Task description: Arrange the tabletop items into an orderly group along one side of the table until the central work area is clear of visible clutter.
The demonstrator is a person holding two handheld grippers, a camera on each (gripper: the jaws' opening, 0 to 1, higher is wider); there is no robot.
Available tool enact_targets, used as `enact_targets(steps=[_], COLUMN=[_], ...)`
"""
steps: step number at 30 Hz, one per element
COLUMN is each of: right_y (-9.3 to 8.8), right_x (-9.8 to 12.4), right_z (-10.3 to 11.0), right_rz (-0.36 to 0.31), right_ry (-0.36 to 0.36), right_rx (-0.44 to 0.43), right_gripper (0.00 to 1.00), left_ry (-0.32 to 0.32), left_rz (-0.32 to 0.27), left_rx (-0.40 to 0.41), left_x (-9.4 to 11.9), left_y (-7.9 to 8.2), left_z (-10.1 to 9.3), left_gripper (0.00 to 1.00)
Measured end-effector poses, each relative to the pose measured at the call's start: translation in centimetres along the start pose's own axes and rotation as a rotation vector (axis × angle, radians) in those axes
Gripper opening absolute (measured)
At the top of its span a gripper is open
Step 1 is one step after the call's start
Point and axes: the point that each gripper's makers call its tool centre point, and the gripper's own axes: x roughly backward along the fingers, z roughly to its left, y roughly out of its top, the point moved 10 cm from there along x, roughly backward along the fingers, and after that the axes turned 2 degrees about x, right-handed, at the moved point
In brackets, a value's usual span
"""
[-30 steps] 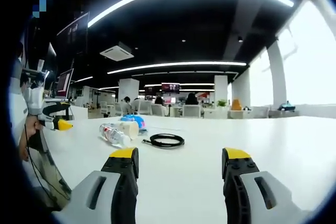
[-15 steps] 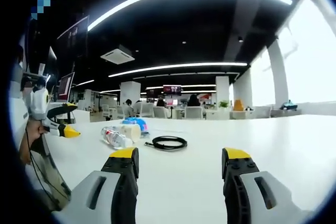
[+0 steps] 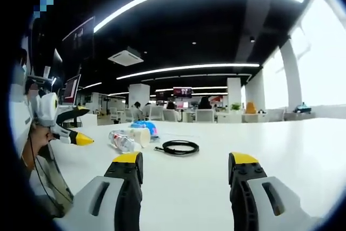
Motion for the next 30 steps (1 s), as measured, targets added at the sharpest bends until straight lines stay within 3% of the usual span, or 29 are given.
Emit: enact_targets(steps=[9, 15, 30], right_y=[0.3, 0.3, 0.8], right_x=[0.3, 0.5, 0.6], right_z=[-0.3, -0.4, -0.1], right_rz=[-0.007, -0.005, -0.004], right_ry=[-0.007, -0.01, 0.001], right_rx=[0.01, 0.007, 0.058], right_gripper=[0.61, 0.61, 0.61], left_ry=[-0.045, -0.014, -0.021], left_rz=[0.006, 0.02, 0.001], left_rx=[-0.032, -0.094, -0.158], left_x=[-1.5, -2.6, -4.7], left_y=[0.2, 0.5, 1.6], left_z=[-1.1, -1.1, -2.2], left_gripper=[0.89, 0.88, 0.88])
